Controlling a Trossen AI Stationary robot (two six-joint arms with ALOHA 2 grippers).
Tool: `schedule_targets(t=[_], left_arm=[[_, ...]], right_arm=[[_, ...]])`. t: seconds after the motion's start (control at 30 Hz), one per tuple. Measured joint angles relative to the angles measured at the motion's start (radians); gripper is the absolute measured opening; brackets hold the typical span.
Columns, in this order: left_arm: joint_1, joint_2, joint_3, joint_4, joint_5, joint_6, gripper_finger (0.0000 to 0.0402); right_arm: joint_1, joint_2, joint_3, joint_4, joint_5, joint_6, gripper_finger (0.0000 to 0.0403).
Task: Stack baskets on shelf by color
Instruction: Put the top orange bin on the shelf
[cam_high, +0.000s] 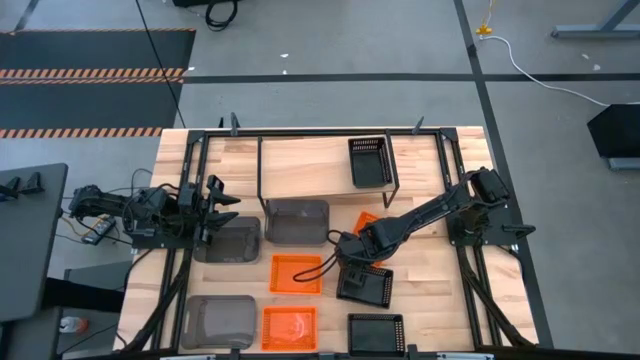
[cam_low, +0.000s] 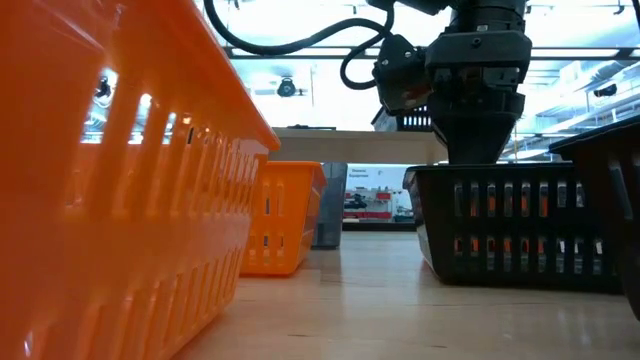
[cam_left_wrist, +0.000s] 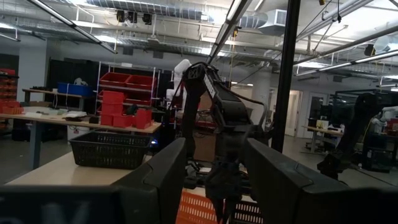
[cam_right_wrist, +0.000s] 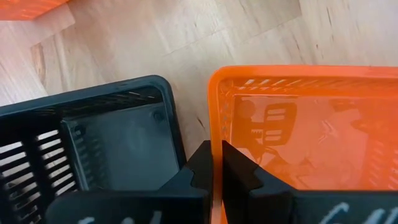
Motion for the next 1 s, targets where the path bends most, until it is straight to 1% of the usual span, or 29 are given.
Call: schedule_targets(t=[0.6, 0.8, 1.0], left_arm=[[0.000, 0.000, 0.000, 0.000, 0.000, 0.000, 0.0172], [0.000, 0.000, 0.000, 0.000, 0.000, 0.000, 0.0172], [0.000, 0.000, 0.000, 0.000, 0.000, 0.000, 0.0172]], right_arm=[[0.006, 0.000, 0.000, 0.005, 0.004, 0.023, 0.0021], [0.006, 0.001, 0.008, 0.065, -0.005, -0.043, 0.0021], [0.006, 0.001, 0.084, 0.051, -0.013, -0.125, 0.0021]])
